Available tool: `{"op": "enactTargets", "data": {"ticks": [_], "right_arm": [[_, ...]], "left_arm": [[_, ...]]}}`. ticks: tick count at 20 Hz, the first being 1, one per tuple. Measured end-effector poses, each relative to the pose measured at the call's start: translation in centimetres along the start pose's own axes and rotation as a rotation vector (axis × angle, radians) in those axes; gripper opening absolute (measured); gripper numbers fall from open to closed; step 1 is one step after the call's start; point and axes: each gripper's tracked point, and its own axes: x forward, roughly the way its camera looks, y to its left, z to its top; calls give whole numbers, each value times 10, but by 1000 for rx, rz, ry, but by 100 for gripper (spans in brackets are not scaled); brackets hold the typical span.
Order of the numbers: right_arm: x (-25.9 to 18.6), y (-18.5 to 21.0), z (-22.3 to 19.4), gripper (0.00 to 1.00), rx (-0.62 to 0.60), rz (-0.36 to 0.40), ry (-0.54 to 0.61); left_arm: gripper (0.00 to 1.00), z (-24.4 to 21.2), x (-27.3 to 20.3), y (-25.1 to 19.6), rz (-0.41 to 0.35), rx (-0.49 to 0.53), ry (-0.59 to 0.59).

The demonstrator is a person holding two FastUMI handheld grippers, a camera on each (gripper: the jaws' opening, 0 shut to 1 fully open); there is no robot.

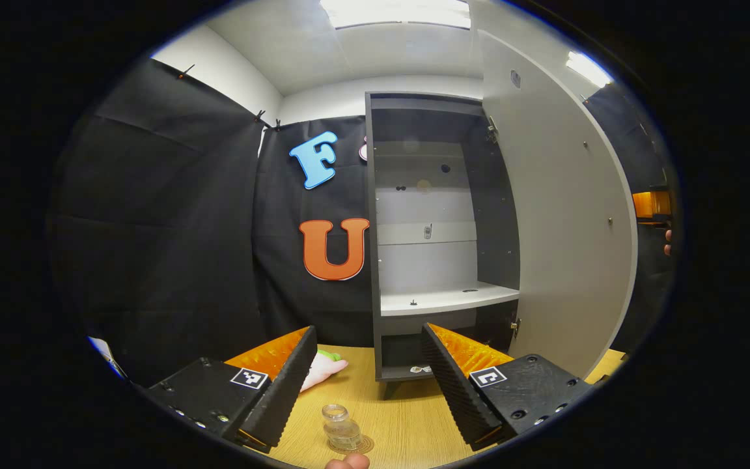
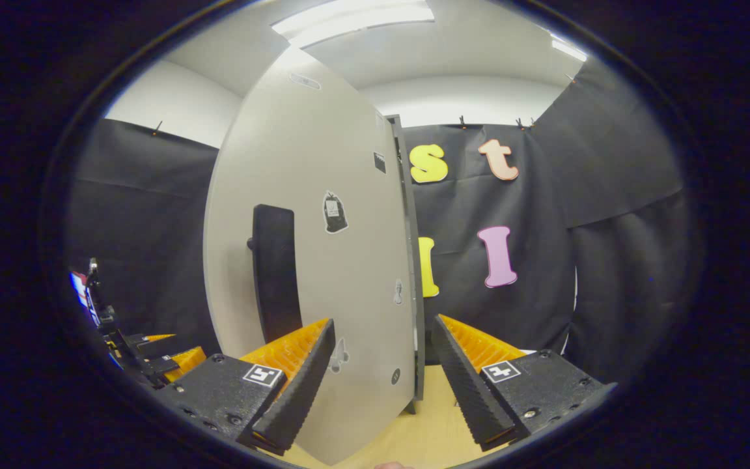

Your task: Open the cabinet door with the right hand, grasp the bottle in the cabinet with the left hand and place it on the coaster, then close the cabinet door with the right hand.

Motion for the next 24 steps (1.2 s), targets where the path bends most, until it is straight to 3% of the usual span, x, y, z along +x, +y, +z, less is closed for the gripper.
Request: {"op": "enactTargets", "data": {"ticks": [1, 2, 3, 6, 7, 15, 19, 24], "right_arm": [[5, 7, 0, 89, -1, 16, 1], [10, 15, 0, 96, -1, 32, 2], [15, 22, -2, 90, -1, 50, 4], [32, 48, -5, 90, -5, 100, 8], [39, 56, -6, 96, -4, 119, 9], [121, 134, -15, 97, -33, 253, 4], [166, 164, -23, 97, -31, 248, 7], [187, 164, -26, 97, 30, 237, 13]], "left_arm": [[96, -2, 0, 1, 0, -3, 3], [96, -4, 0, 3, 0, -4, 6], [96, -5, 0, 5, 2, -3, 8], [96, -5, 0, 10, 10, -7, 7], [96, -7, 0, 11, 8, -14, 8], [96, -14, -2, 26, 31, -21, 15], [96, -15, 0, 31, 42, -25, 15], [96, -8, 2, 36, 52, -20, -8]]}}
